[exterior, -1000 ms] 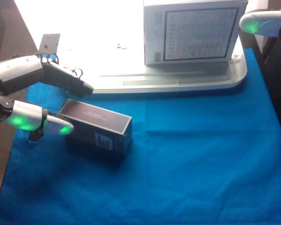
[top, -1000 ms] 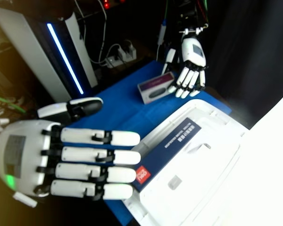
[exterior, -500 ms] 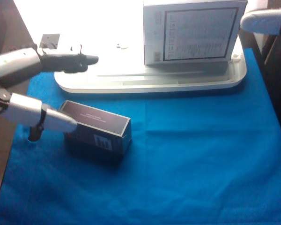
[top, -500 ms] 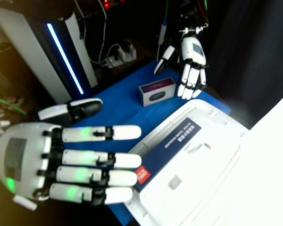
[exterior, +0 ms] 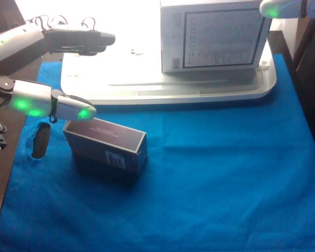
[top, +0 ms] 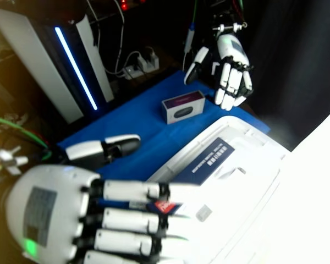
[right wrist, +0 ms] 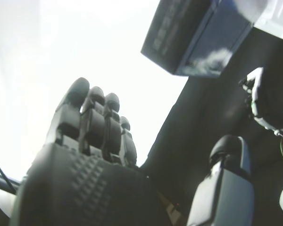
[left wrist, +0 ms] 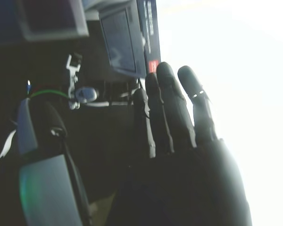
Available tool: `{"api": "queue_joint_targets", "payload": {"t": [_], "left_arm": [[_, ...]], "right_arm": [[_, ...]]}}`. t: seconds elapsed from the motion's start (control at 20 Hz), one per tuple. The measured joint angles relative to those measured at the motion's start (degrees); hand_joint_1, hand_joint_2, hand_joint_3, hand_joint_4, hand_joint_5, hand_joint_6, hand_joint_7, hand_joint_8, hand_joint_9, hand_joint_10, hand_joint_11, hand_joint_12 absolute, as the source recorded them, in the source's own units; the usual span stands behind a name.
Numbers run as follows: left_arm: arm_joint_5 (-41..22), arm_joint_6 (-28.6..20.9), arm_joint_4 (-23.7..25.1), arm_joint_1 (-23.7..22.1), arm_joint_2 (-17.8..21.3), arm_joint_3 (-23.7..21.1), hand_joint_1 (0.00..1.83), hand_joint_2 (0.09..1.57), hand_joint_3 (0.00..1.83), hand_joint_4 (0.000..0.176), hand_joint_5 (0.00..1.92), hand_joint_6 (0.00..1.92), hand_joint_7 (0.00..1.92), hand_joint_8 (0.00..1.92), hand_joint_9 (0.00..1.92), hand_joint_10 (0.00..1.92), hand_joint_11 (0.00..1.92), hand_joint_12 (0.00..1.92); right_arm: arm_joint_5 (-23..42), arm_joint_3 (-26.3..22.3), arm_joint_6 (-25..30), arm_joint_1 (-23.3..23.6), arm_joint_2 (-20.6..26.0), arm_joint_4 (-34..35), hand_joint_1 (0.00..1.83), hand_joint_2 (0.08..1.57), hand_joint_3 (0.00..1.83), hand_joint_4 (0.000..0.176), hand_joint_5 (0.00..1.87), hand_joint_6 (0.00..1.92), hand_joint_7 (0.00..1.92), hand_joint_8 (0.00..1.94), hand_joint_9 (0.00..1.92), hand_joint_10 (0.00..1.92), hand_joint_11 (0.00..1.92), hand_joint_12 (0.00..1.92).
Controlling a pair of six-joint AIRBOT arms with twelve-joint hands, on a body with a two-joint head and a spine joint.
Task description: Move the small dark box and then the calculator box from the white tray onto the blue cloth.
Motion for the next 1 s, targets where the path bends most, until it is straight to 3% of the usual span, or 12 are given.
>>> {"api": "queue_joint_targets", "payload": {"t": [0.15, 0.2, 0.35, 0.4, 0.5, 0.55, 0.6, 0.65, 0.7, 0.8, 0.85, 1.0], "left_arm": [[-0.96, 1.16, -0.79, -0.02, 0.00, -0.96, 0.82, 0.85, 0.00, 0.058, 0.38, 0.00, 0.48, 0.00, 0.50, 0.05, 0.00, 1.34], [-1.62, 1.25, -0.20, 0.00, 0.00, -1.18, 0.85, 0.86, 0.00, 0.035, 0.39, 0.00, 0.46, 0.00, 0.48, 0.05, 0.00, 1.34], [-2.97, 1.44, -0.74, 0.00, 0.02, -1.20, 0.74, 0.91, 0.01, 0.027, 0.33, 0.00, 0.44, 0.00, 0.50, 0.06, 0.01, 1.35], [-3.41, 1.64, -1.22, 0.00, 0.44, -1.81, 0.68, 0.92, 0.01, 0.041, 0.30, 0.00, 0.43, 0.00, 0.52, 0.07, 0.04, 1.34], [-5.16, 2.56, -1.29, 0.00, 0.87, -2.60, 0.63, 0.98, 0.01, 0.046, 0.19, 0.00, 0.36, 0.00, 0.48, 0.05, 0.02, 1.35], [-5.90, 3.15, -1.14, 0.00, 1.11, -2.78, 0.61, 0.97, 0.00, 0.097, 0.10, 0.00, 0.25, 0.00, 0.42, 0.02, 0.00, 1.25], [-6.19, 3.58, -1.79, 0.00, 1.33, -3.04, 0.61, 0.97, 0.00, 0.097, 0.10, 0.00, 0.25, 0.00, 0.42, 0.02, 0.00, 1.25], [-6.49, 4.13, -2.45, 0.00, 1.55, -3.04, 0.63, 0.95, 0.00, 0.125, 0.08, 0.00, 0.21, 0.00, 0.39, 0.01, 0.00, 1.16], [-6.73, 4.26, -3.32, 0.00, 1.88, -3.02, 0.56, 0.95, 0.00, 0.131, 0.02, 0.00, 0.11, 0.00, 0.28, 0.00, 0.00, 0.90], [-7.43, 4.26, -4.44, 0.00, 2.14, -3.02, 0.53, 0.96, 0.00, 0.132, 0.00, 0.00, 0.09, 0.00, 0.24, 0.00, 0.00, 0.79], [-7.91, 4.42, -5.18, 0.00, 2.14, -3.02, 0.53, 0.96, 0.00, 0.157, 0.00, 0.00, 0.06, 0.00, 0.17, 0.01, 0.00, 0.49], [-8.76, 4.46, -5.57, -0.02, 2.54, -3.04, 0.50, 0.97, 0.00, 0.176, 0.00, 0.00, 0.03, 0.00, 0.08, 0.01, 0.00, 0.31]], "right_arm": [[-1.79, 0.74, 0.33, 0.00, -0.70, -0.31, 0.69, 0.69, 0.00, 0.074, 0.07, 0.00, 0.35, 0.01, 0.33, 0.02, 0.00, 0.93], [-2.23, 0.92, 0.33, 0.00, -0.98, -0.48, 0.71, 0.65, 0.00, 0.090, 0.09, 0.01, 0.36, 0.01, 0.33, 0.02, 0.00, 0.85], [-4.44, 2.45, 0.37, 0.00, -2.27, -1.16, 0.71, 0.62, 0.00, 0.085, 0.11, 0.01, 0.37, 0.00, 0.35, 0.01, 0.00, 0.85], [-5.22, 3.06, 0.70, 0.00, -2.78, -1.62, 0.73, 0.65, 0.00, 0.029, 0.13, 0.00, 0.35, 0.00, 0.36, 0.01, 0.00, 0.91], [-5.46, 3.72, 1.77, 0.00, -3.58, -1.99, 0.74, 0.66, 0.00, 0.023, 0.14, 0.00, 0.37, 0.00, 0.38, 0.00, 0.03, 0.87], [-5.35, 4.07, 2.05, 0.00, -3.98, -2.51, 0.75, 0.66, 0.00, 0.022, 0.16, 0.01, 0.38, 0.00, 0.38, 0.00, 0.00, 0.86], [-5.38, 4.31, 2.03, 0.00, -4.24, -2.84, 0.75, 0.66, 0.00, 0.022, 0.16, 0.01, 0.38, 0.00, 0.38, 0.00, 0.00, 0.86], [-5.51, 4.57, 2.08, 0.00, -4.68, -2.93, 0.74, 0.66, 0.00, 0.020, 0.19, 0.01, 0.41, 0.01, 0.38, 0.00, 0.00, 0.84], [-5.62, 4.76, 2.08, 0.00, -5.05, -2.99, 0.77, 0.67, 0.00, 0.006, 0.27, 0.00, 0.43, 0.00, 0.39, 0.00, 0.07, 0.67], [-5.64, 4.76, 2.08, 0.00, -5.27, -3.34, 0.79, 0.67, 0.00, 0.004, 0.32, 0.00, 0.42, 0.00, 0.37, 0.00, 0.08, 0.57], [-5.62, 4.79, 2.10, 0.00, -5.42, -3.43, 0.82, 0.66, 0.00, 0.000, 0.42, 0.00, 0.44, 0.00, 0.39, 0.00, 0.17, 0.42], [-5.64, 5.81, 2.14, 0.00, -6.49, -3.41, 0.97, 0.74, 0.00, 0.000, 0.61, 0.00, 0.59, 0.00, 0.53, 0.01, 0.33, 0.34]]}}
